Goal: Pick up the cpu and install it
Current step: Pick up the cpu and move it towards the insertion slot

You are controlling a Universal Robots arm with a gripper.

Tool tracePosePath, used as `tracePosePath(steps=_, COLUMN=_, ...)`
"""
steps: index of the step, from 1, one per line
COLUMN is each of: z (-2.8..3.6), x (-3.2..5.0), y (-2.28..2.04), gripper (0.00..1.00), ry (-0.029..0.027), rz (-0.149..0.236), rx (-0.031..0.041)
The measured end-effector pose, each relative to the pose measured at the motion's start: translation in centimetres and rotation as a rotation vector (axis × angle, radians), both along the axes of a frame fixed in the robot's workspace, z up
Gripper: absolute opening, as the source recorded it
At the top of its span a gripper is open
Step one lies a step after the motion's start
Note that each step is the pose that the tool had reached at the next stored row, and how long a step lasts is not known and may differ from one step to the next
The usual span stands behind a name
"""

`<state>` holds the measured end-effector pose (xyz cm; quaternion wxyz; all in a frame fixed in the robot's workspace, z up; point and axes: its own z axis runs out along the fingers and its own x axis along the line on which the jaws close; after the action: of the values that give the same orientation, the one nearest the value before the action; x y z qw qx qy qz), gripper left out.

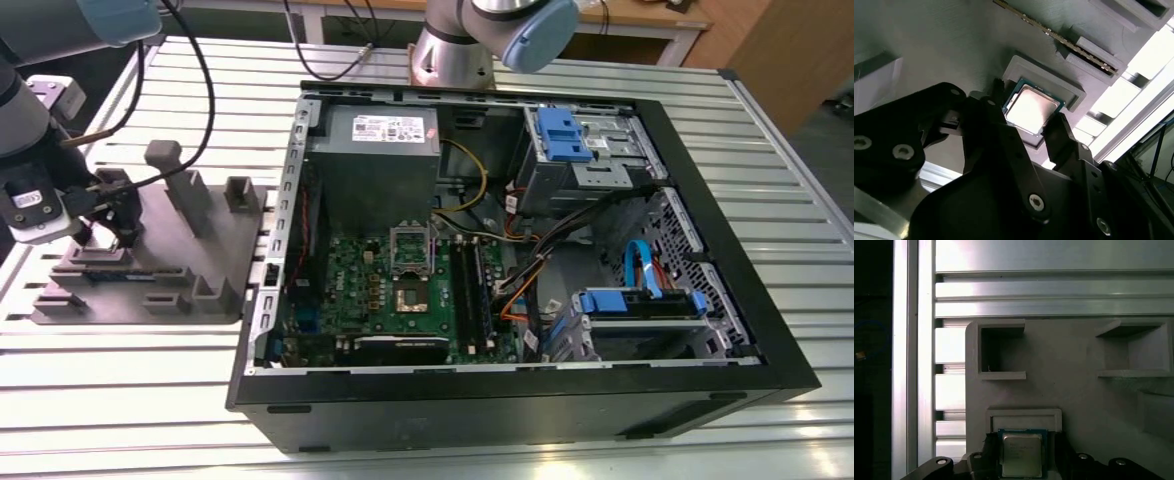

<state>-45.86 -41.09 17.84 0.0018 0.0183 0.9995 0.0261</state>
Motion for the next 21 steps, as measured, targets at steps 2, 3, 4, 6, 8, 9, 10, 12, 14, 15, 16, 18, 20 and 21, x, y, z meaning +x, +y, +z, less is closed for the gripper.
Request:
tracePosePath(steps=2, z=0.00, x=0.00, y=0.00, gripper=0.56, ry=0.0000, rz=0.000, rx=0.0000)
tracePosePath(steps=3, z=-0.01, x=0.00, y=0.00, gripper=0.56, ry=0.0000, rz=0.000, rx=0.0000)
tracePosePath(steps=4, z=-0.01, x=0.00, y=0.00, gripper=0.56, ry=0.0000, rz=0.000, rx=0.0000)
tracePosePath(steps=6, z=-0.01, x=0.00, y=0.00, gripper=0.56, ry=0.0000, rz=0.000, rx=0.0000)
tracePosePath(steps=8, z=-0.01, x=0.00, y=0.00, gripper=0.56, ry=0.0000, rz=0.000, rx=0.0000)
tracePosePath(steps=9, z=-0.01, x=0.00, y=0.00, gripper=0.56, ry=0.0000, rz=0.000, rx=0.0000)
tracePosePath(steps=10, z=-0.01, x=0.00, y=0.00, gripper=0.56, ry=-0.0001, rz=0.000, rx=0.0000)
tracePosePath(steps=12, z=-0.01, x=0.00, y=0.00, gripper=0.55, ry=0.0000, rz=0.000, rx=0.0001)
tracePosePath(steps=14, z=-0.01, x=0.01, y=0.00, gripper=0.47, ry=0.0000, rz=0.000, rx=0.0003)
tracePosePath(steps=15, z=-0.02, x=0.02, y=0.00, gripper=0.47, ry=-0.0001, rz=0.000, rx=0.0003)
tracePosePath(steps=16, z=-0.02, x=0.02, y=0.00, gripper=0.47, ry=-0.0001, rz=0.000, rx=0.0005)
tracePosePath(steps=18, z=-0.01, x=0.03, y=0.00, gripper=0.47, ry=0.0000, rz=0.000, rx=0.0011)
tracePosePath(steps=20, z=-0.01, x=0.04, y=0.00, gripper=0.47, ry=-0.0001, rz=0.000, rx=0.0016)
tracePosePath(steps=21, z=0.01, x=0.04, y=0.00, gripper=0.47, ry=-0.0002, rz=0.000, rx=0.0016)
